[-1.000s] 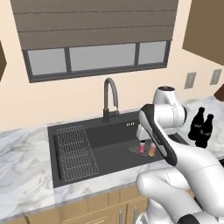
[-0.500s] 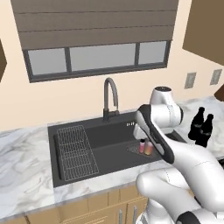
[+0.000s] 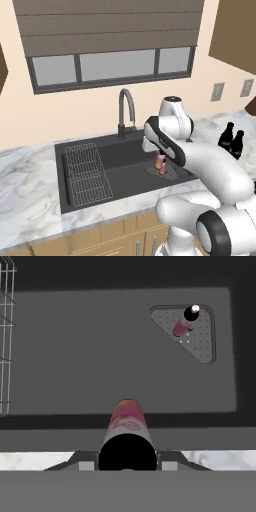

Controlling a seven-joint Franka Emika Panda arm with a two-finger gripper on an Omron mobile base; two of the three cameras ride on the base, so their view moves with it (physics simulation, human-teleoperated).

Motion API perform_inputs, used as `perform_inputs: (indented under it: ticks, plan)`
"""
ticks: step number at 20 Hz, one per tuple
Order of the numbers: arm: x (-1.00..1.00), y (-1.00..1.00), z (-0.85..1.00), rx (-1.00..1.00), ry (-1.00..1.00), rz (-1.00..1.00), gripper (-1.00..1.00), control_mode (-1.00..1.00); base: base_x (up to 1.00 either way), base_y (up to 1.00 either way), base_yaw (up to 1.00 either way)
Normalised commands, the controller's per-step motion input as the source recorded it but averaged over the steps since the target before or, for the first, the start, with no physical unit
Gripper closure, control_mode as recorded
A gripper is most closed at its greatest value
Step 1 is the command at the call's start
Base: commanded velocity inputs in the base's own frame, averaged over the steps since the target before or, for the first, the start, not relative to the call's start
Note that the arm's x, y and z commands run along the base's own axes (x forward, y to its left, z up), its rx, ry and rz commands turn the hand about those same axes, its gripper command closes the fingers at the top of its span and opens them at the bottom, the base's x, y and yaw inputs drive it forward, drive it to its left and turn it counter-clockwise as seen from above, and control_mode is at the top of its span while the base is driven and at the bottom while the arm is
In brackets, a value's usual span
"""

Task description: Place the large bottle from the dining counter next to the other large bottle outside the sink, and place the small bottle from the dining counter next to the other small bottle inside the sink.

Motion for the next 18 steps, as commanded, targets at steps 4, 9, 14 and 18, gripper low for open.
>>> perform_inputs:
  ticks: [4, 9, 14, 18]
  plan:
    - [0.53, 0.00, -0.18, 0.00, 0.04, 0.00, 1.00, -1.00, 0.00, 0.00, 0.00]
    - [0.37, 0.00, -0.31, 0.00, 0.04, 0.00, 1.00, -1.00, 0.00, 0.00, 0.00]
    - [0.30, 0.11, -0.30, 0.00, 0.01, 0.00, 1.00, -1.00, 0.00, 0.00, 0.00]
    - [0.29, 0.21, -0.16, 0.00, 0.00, 0.00, 1.00, -1.00, 0.00, 0.00, 0.00]
